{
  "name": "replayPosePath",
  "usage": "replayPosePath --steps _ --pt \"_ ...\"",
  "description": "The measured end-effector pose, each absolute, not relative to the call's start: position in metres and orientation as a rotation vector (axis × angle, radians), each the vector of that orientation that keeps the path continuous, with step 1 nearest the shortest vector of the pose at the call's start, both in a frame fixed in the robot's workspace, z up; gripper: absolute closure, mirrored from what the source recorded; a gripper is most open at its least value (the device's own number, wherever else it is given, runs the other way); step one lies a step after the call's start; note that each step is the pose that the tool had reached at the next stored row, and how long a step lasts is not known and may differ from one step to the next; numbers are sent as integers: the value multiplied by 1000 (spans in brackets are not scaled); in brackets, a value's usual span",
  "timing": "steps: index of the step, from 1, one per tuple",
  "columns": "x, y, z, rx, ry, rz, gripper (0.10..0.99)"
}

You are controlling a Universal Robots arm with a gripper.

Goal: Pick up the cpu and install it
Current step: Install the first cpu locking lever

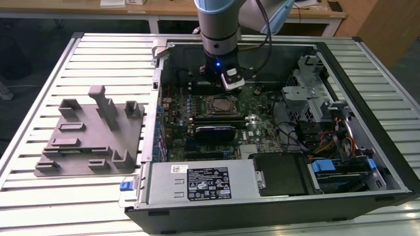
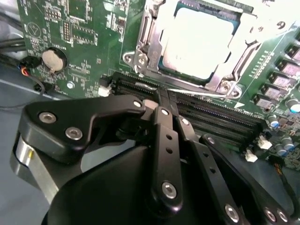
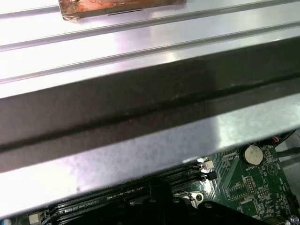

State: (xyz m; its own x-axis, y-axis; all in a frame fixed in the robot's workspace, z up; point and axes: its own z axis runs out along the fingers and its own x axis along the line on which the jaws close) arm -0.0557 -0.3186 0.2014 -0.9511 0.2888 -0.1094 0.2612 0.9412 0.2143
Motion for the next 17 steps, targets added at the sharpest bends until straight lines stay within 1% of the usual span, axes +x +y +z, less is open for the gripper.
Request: replayPosePath --steps 17 --pt "-56 -319 193 489 2943 280 980"
